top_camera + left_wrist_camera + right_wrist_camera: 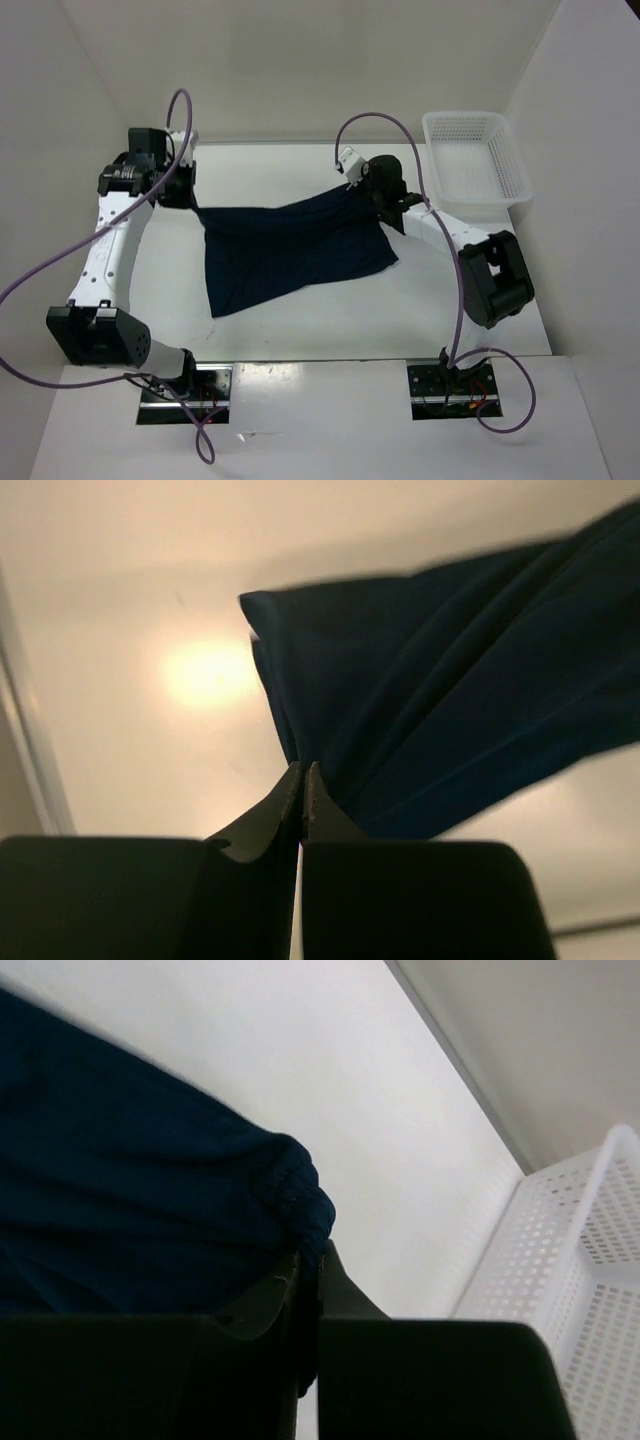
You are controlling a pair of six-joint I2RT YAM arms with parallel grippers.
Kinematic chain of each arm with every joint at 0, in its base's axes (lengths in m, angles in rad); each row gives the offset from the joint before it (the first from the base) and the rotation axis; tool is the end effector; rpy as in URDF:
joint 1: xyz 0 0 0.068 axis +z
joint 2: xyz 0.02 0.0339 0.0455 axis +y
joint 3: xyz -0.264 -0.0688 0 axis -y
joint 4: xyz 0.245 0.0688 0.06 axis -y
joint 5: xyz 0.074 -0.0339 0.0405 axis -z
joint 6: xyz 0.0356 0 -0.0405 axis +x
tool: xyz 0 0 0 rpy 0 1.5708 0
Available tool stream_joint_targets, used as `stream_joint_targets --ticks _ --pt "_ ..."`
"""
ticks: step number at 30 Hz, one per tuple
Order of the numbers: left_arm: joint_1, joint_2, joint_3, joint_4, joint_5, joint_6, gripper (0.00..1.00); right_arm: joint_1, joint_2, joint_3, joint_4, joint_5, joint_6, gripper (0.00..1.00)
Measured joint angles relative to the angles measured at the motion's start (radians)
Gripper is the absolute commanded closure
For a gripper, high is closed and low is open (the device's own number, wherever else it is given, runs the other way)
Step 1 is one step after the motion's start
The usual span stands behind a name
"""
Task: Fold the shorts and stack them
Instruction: Fold the shorts
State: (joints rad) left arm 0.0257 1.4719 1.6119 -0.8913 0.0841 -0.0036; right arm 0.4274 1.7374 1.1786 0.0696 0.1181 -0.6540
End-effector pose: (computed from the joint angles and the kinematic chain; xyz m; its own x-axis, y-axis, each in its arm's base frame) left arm 0.3081 0.0049 0.3951 -0.6825 -0.0211 -0.7306 0.0333 0.9976 -0.0600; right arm 0.3656 0.1619 0.2434 -0.1466 -0.7306 -0.6669 -0.5117 0.6329 -0.5810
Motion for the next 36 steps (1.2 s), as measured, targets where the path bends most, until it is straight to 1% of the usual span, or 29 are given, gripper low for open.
stream_joint_targets --ticks 3,6,10,14,18,20,22,25,26,29,32,34,36 --pt "-0.009 -0.070 -0.143 -0.072 0.016 0.000 1.00 -0.007 -0.071 -0.002 -0.070 -0.031 -0.007 1.00" --pt "-0.026 -0.121 -0.272 -0.145 0.035 0.000 1.00 -0.018 -0.148 -0.002 -0.159 -0.105 -0.028 1.00" --pt "-0.060 -0.177 -0.400 -0.188 0.059 0.000 1.00 -0.035 -0.238 -0.030 -0.274 -0.208 -0.082 1.00" --pt "-0.104 -0.214 -0.528 -0.188 0.051 0.000 1.00 -0.029 -0.312 -0.150 -0.347 -0.259 -0.137 1.00" --pt "-0.138 -0.216 -0.632 -0.175 0.031 0.000 1.00 0.010 -0.343 -0.299 -0.426 -0.257 -0.195 1.00" --pt "-0.149 -0.215 -0.664 -0.163 0.019 0.000 1.00 0.025 -0.354 -0.353 -0.459 -0.253 -0.216 0.97" --pt "-0.158 -0.212 -0.678 -0.154 0.012 0.000 1.00 0.029 -0.369 -0.383 -0.482 -0.249 -0.235 0.77" --pt "-0.178 -0.199 -0.679 -0.138 0.002 0.000 1.00 0.029 -0.393 -0.388 -0.512 -0.235 -0.260 0.44" --pt "-0.190 -0.190 -0.679 -0.131 -0.001 0.000 1.00 0.029 -0.400 -0.388 -0.520 -0.232 -0.262 0.41" --pt "-0.220 -0.154 -0.679 -0.115 -0.012 0.000 1.00 0.029 -0.409 -0.378 -0.547 -0.227 -0.249 0.38" --pt "-0.235 -0.132 -0.679 -0.101 -0.023 0.000 1.00 0.023 -0.413 -0.315 -0.617 -0.250 -0.191 0.32" --pt "-0.237 -0.127 -0.679 -0.097 -0.028 0.000 1.00 0.016 -0.421 -0.246 -0.645 -0.283 -0.132 0.32" --pt "-0.237 -0.127 -0.679 -0.093 -0.031 0.000 1.00 0.010 -0.430 -0.180 -0.648 -0.325 -0.058 0.36"
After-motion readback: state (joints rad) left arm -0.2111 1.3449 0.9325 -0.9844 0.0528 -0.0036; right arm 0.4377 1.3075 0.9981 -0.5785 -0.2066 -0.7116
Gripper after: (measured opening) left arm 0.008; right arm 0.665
